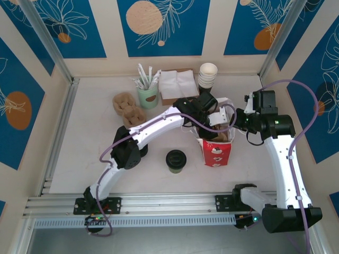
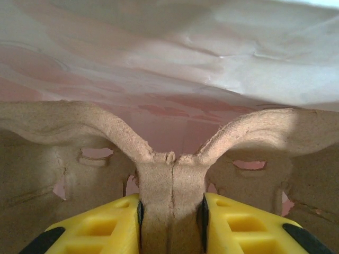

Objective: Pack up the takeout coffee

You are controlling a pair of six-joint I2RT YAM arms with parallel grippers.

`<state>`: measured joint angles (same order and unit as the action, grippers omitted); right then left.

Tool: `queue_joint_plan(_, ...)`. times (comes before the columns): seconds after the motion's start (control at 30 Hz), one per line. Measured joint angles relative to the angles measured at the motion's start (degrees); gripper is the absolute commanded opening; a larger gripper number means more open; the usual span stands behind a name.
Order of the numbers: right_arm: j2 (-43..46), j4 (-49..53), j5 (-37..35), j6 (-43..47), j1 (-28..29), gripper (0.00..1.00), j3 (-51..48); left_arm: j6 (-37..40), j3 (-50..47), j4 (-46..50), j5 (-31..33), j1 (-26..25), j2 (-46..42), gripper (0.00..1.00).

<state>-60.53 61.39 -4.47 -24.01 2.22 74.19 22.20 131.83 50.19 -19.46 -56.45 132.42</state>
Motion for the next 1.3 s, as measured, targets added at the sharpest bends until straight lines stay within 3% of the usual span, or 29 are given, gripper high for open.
queue_joint_plan(1.07, 0.37, 0.52, -0.02, 0.20, -0.28, 0.00, -0.13, 5.03, 4.74, 2.14, -0.59, -0.96, 4.17, 0.33)
queue_joint_plan(1.3, 0.37, 0.83, -0.02, 0.24, -0.44, 0.00, -0.13, 5.27, 4.98, 2.14, -1.05, -1.09, 4.70, 0.47)
